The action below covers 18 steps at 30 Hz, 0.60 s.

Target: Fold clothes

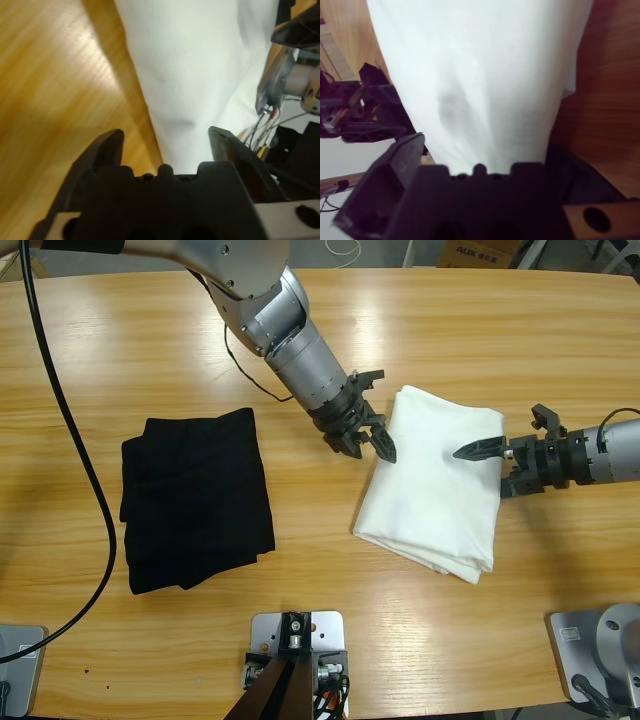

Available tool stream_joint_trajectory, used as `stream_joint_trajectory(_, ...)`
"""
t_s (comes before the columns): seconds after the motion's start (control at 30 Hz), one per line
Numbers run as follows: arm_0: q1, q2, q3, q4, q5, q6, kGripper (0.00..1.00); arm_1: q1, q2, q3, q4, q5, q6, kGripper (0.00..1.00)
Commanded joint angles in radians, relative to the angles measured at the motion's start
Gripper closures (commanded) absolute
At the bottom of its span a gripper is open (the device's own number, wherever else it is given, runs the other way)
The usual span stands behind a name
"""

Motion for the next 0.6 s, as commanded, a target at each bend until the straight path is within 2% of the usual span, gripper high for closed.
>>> stream_joint_trajectory(0.03,-0.019,-0.041,0.118,-0.128,0.106,-0.070,0.270,0.029,0.137,0.041,-0.049,-0.065,-0.026,0.013)
stream_joint_trajectory(0.2,-0.024,-0.053,0.160,-0.188,0.132,-0.067,0.376,0.030,0.140,0.041,-0.054,-0.068,-0.026,0.013)
stream_joint_trajectory(0.47,-0.034,-0.046,0.147,-0.217,0.117,-0.059,0.372,0.030,0.140,0.041,-0.055,-0.068,-0.024,0.013)
stream_joint_trajectory(0.53,-0.033,-0.046,0.150,-0.218,0.100,-0.062,0.335,0.030,0.146,0.041,-0.060,-0.068,-0.024,0.013)
stream_joint_trajectory(0.6,-0.032,-0.051,0.169,-0.235,0.072,-0.073,0.243,0.030,0.151,0.041,-0.063,-0.068,-0.024,0.013)
